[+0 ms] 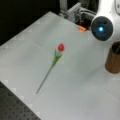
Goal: Flower insertion into a vase
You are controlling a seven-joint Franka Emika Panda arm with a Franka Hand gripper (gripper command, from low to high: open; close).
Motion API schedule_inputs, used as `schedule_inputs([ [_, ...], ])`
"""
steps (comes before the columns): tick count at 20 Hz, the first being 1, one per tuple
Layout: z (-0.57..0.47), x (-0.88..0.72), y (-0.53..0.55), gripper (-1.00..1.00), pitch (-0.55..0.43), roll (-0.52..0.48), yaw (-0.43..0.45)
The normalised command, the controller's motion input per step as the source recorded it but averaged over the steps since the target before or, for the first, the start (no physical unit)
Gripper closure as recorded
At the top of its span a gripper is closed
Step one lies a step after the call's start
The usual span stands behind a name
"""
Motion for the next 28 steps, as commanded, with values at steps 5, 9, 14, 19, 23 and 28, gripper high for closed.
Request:
schedule_inputs([
  [5, -0.22, 0.11, 0.10, 1.00, 0.004, -0.087, -0.066],
  [9, -0.20, 0.11, 0.09, 1.00, -0.033, -0.096, -0.064],
  [14, -0.27, 0.16, 0.03, -1.00, -0.068, -0.088, -0.078],
  [19, -0.14, 0.14, -0.05, -1.00, -0.036, -0.071, -0.052],
  [23, 0.01, 0.12, -0.11, -1.00, -0.004, -0.080, -0.002],
  [28, 0.16, 0.18, -0.16, -1.00, 0.006, -0.083, 0.033],
])
